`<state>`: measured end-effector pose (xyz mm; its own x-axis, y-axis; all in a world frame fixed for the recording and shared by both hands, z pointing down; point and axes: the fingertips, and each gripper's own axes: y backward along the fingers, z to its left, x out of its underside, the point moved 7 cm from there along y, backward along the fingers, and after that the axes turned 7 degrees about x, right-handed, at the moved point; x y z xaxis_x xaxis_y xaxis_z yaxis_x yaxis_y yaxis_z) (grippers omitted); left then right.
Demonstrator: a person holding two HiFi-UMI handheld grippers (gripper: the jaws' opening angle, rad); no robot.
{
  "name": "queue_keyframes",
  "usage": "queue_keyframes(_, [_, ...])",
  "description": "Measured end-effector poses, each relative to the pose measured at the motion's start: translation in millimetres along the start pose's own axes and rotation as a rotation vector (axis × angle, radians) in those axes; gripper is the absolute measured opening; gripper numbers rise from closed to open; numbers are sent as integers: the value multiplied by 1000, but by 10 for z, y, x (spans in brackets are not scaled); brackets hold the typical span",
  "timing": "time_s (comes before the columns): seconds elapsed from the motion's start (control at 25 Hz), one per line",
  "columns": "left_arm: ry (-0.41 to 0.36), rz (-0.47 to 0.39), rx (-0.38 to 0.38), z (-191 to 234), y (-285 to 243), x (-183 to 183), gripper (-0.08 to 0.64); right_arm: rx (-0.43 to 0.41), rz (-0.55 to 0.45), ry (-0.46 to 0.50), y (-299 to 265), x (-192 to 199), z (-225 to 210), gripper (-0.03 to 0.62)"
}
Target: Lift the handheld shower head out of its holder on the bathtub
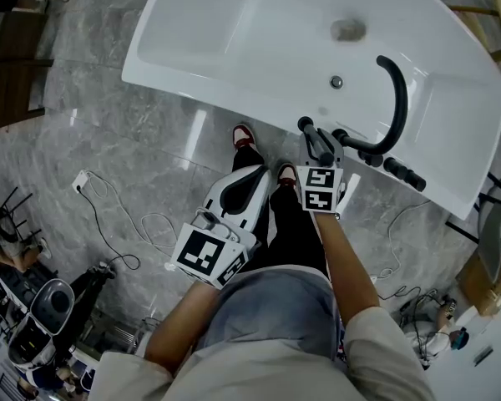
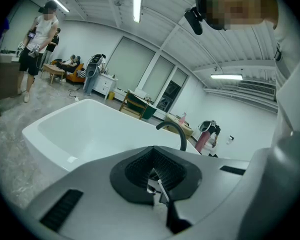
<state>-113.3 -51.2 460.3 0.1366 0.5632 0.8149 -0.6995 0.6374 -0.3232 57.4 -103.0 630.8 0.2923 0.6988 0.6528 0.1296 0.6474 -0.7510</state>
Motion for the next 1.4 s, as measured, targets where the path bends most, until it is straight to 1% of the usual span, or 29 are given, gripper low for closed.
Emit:
queue_keyframes(0.48, [6,-31,-1,-134,-19,-52,5,-17,-45,27,320,-143,-54,144])
queue_keyframes(0.64, [2,-41,10,-180,-49,-90,5,-28,-60,32,410,-205,-82,144])
queue_keyframes(0.84, [3,-60,-20,-185,-62,-137,5,-41,-81,39,512,-271,-122,144])
queue_keyframes(1.2, [-15,-59,-37,-191,-73,-187,5,-67,-115,59,749,-413,-156,144])
queue_keyframes(1.4, [-24,-62,-34,-211,-57,-198,5,-80,-143,57,931,-480,-147,144])
